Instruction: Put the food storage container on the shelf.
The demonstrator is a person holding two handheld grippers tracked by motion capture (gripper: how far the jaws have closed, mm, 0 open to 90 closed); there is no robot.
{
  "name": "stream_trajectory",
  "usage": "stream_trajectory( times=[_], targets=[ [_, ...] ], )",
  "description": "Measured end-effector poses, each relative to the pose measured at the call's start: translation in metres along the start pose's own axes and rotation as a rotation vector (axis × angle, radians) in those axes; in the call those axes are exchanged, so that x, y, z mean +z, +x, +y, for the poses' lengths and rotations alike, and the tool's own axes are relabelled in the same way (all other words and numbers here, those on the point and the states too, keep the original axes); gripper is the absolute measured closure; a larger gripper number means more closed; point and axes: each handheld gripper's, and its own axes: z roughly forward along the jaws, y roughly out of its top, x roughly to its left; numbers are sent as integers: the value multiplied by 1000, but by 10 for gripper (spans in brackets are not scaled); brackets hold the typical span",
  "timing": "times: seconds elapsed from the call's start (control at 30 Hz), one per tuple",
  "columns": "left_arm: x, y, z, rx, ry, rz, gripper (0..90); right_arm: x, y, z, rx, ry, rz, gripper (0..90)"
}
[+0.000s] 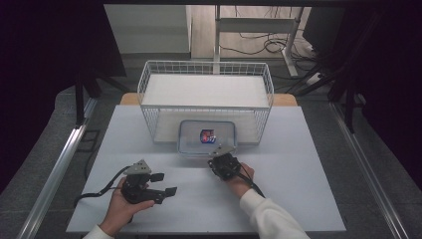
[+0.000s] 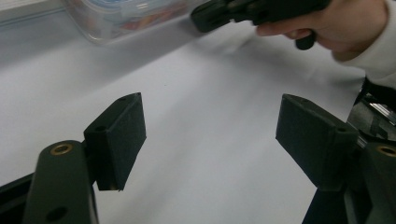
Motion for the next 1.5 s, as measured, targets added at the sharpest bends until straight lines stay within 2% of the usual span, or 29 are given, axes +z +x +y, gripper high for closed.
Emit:
stream_trajectory(
  times=[0.07,0.13,0.23,0.37,0.4,0.43,0.47,0.57,0.77,0.9,1.03,1.4,1.5],
  targets=[
    [-1,0,0,3,-1,3,241,7,2,5,8,-4,-11,889],
    [-1,0,0,7,0,-1,241,8,2,8,11,-9,4,889],
    [-1,0,0,11,5,-6,244,5,3,14,-8,-16,-6,890],
    [-1,0,0,8,3,-10,244,-1,0,26,20,-38,-27,890],
    [-1,1,0,8,0,-11,244,-1,-2,30,23,-40,-37,890],
    [-2,1,1,7,0,-11,244,1,-6,36,26,-19,-62,890],
    [-2,1,1,7,-3,-10,244,1,-6,36,26,-19,-62,890],
    [-4,2,2,4,-8,-13,245,8,-18,42,77,-20,-74,890],
    [-2,4,4,7,-6,-23,245,16,-30,50,109,-20,-106,890],
    [0,5,5,4,-4,-31,245,19,-38,53,128,-14,-132,890],
    [0,6,6,4,-5,-32,246,20,-43,55,139,-15,-137,890],
    [-1,4,4,4,-6,-22,246,23,-42,55,142,-23,-148,889],
    [-2,2,2,9,-2,-23,246,16,-41,52,155,-35,-139,889]
  ],
)
